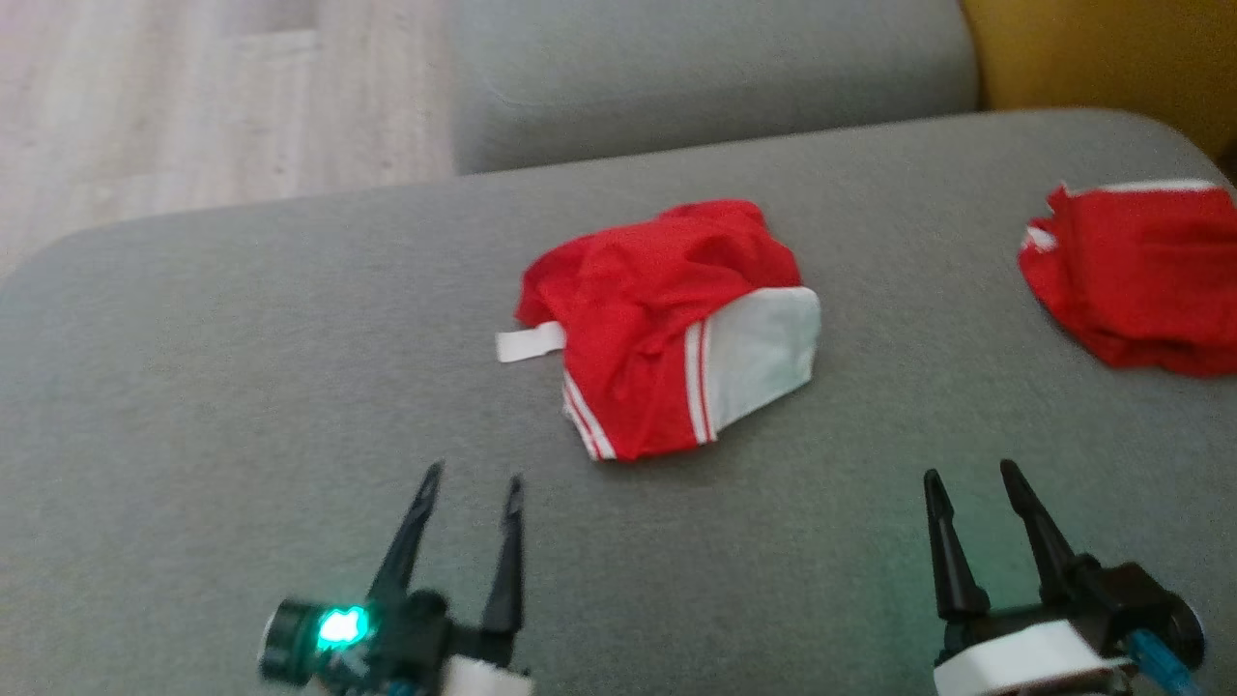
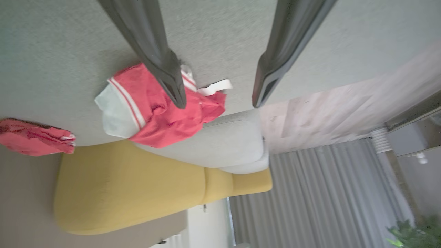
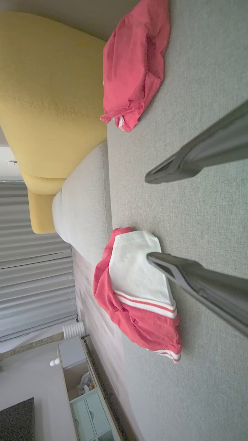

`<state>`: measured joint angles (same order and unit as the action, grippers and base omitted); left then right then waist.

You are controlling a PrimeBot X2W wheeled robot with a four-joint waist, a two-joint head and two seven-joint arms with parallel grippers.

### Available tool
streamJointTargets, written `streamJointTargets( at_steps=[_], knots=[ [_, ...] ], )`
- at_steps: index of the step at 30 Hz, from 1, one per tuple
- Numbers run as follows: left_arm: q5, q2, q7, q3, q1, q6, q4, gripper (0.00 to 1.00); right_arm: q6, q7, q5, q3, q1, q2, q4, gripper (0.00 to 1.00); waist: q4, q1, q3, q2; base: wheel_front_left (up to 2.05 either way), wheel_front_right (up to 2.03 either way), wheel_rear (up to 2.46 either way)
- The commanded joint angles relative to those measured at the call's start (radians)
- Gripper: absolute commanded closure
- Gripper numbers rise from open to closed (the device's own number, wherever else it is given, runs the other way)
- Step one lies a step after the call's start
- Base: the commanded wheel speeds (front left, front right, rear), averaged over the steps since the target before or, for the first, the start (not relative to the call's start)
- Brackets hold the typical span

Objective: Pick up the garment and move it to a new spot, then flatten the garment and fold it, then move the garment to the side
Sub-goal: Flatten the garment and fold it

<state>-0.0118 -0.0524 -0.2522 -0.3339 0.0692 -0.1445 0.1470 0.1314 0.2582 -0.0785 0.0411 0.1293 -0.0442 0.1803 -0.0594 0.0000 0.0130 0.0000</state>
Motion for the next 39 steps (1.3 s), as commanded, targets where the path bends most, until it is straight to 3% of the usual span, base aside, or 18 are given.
streamJointTargets(
  at_steps=[1, 16, 19, 21, 22, 27, 28, 29, 34, 39],
  knots=[
    [-0.018, 0.002, -0.010, -0.004, -0.094, 0.015, 0.006, 0.00, -0.001, 0.004, 0.009, 0.030, -0.069, -0.006, -0.042, 0.00, -0.060, 0.0000, 0.057, 0.0000, 0.00, 0.00, 0.00],
    [-0.115, -0.049, -0.010, -0.170, -0.390, 0.067, 0.359, 0.00, -0.001, 0.004, -0.008, 0.054, -0.132, -0.006, -0.051, 0.00, -0.207, 0.0000, 0.174, 0.0000, 0.00, 0.00, 0.00],
    [-0.128, -0.062, -0.010, -0.184, -0.428, 0.051, 0.447, 0.00, -0.001, 0.004, -0.017, 0.059, -0.141, -0.006, -0.052, 0.00, -0.231, 0.0000, 0.191, 0.0000, 0.00, 0.00, 0.00],
    [-0.154, -0.070, -0.010, -0.195, -0.465, 0.022, 0.504, 0.00, -0.001, 0.004, -0.022, 0.063, -0.149, -0.006, -0.052, 0.00, -0.246, 0.0000, 0.203, 0.0000, 0.00, 0.00, 0.00],
    [-0.167, -0.072, -0.010, -0.196, -0.495, -0.013, 0.551, 0.00, -0.001, 0.004, -0.029, 0.066, -0.157, -0.006, -0.052, 0.00, -0.260, 0.0000, 0.214, 0.0000, 0.00, 0.00, 0.00],
    [-0.164, -0.072, -0.010, -0.195, -0.538, -0.079, 0.592, 0.00, -0.001, 0.004, -0.040, 0.069, -0.164, -0.006, -0.051, 0.00, -0.287, 0.0000, 0.233, 0.0000, 0.00, 0.00, 0.00],
    [-0.153, -0.071, -0.010, -0.193, -0.541, -0.084, 0.583, 0.75, -0.001, 0.004, -0.041, 0.067, -0.165, -0.006, -0.051, 0.00, -0.290, 0.0000, 0.235, 0.0000, 0.00, 0.00, 0.00],
    [-0.148, -0.073, -0.010, -0.194, -0.543, -0.092, 0.569, 1.00, -0.001, 0.004, -0.043, 0.065, -0.165, -0.006, -0.050, 0.00, -0.293, 0.0000, 0.235, 0.0000, 0.00, 0.00, 0.00],
    [-0.119, -0.085, -0.010, -0.230, -0.553, -0.074, 0.450, 1.00, -0.001, 0.004, -0.048, 0.057, -0.157, -0.006, -0.045, 0.00, -0.296, 0.0000, 0.227, 0.0000, 0.00, 0.00, 0.00],
    [-0.078, -0.083, -0.010, -0.279, -0.681, 0.046, 0.304, 1.00, -0.001, 0.004, -0.059, 0.064, -0.155, -0.006, -0.040, 0.00, -0.279, 0.0000, 0.196, 0.0000, 0.00, 0.00, 0.00]
  ],
)
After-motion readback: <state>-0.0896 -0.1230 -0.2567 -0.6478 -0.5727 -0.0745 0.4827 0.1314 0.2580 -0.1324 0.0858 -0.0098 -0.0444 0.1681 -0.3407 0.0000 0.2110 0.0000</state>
